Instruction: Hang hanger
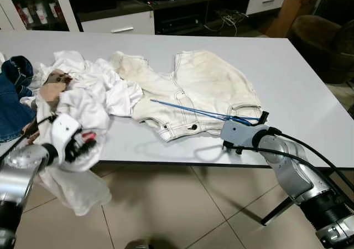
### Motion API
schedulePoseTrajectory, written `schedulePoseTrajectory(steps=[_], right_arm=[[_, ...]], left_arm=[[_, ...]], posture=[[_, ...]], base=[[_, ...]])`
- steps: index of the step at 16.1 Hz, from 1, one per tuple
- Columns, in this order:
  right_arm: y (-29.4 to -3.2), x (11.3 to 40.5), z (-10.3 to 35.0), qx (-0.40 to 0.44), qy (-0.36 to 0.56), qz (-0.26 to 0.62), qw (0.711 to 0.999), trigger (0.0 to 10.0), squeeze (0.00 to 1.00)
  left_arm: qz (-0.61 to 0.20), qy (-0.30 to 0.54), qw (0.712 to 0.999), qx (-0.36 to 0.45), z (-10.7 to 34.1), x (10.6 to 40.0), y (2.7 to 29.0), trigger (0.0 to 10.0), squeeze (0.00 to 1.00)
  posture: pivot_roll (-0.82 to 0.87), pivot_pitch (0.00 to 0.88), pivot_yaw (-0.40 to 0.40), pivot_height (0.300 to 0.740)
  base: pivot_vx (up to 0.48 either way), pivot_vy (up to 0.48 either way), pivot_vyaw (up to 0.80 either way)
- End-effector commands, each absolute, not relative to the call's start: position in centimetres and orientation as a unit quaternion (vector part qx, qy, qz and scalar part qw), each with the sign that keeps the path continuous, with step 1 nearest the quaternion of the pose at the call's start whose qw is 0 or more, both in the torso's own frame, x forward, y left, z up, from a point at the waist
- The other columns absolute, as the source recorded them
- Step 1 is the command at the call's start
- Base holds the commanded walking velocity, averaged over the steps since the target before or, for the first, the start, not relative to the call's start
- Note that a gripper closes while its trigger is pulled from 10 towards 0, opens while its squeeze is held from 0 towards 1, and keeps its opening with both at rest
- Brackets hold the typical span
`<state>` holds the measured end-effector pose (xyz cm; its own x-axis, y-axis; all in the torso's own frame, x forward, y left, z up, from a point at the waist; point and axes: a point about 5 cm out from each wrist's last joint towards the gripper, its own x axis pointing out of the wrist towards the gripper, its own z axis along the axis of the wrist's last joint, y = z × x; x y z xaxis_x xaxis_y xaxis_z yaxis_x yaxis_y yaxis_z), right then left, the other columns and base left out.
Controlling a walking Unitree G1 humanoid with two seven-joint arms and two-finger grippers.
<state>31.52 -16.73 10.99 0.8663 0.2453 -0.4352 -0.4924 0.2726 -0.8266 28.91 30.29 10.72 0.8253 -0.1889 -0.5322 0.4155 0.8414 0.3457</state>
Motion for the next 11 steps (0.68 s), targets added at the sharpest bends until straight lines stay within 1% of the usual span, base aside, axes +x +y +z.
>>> schedulePoseTrajectory(steps=[1, 5, 9, 11], right_arm=[[-17.1, 31.5, 10.9, -0.558, 0.119, 0.228, 0.789, 10.0, 0.00], [-17.0, 31.5, 10.9, -0.556, 0.119, 0.227, 0.791, 10.0, 0.00], [-17.2, 31.4, 10.8, -0.556, 0.122, 0.225, 0.791, 10.0, 0.00], [-17.3, 31.3, 10.7, -0.556, 0.123, 0.225, 0.791, 10.0, 0.00]], left_arm=[[-0.126, 0.240, 0.933, 0.236, 11.0, 29.5, 30.9, 10.0, 0.00], [-0.071, 0.214, 0.944, 0.242, 10.7, 31.2, 31.0, 10.0, 0.00], [-0.035, 0.221, 0.940, 0.259, 9.8, 31.5, 31.5, 10.0, 0.00], [-0.010, 0.234, 0.933, 0.272, 9.3, 31.2, 32.3, 10.0, 0.00]], posture=[[0.11, 0.014, 0.022, 0.740], [0.11, 0.015, 0.024, 0.740], [0.10, 0.014, 0.025, 0.740], [0.10, 0.013, 0.026, 0.740]], base=[[0.000, 0.000, 0.00], [0.000, 0.000, 0.00], [0.000, 0.000, 0.00], [0.000, 0.000, 0.00]])
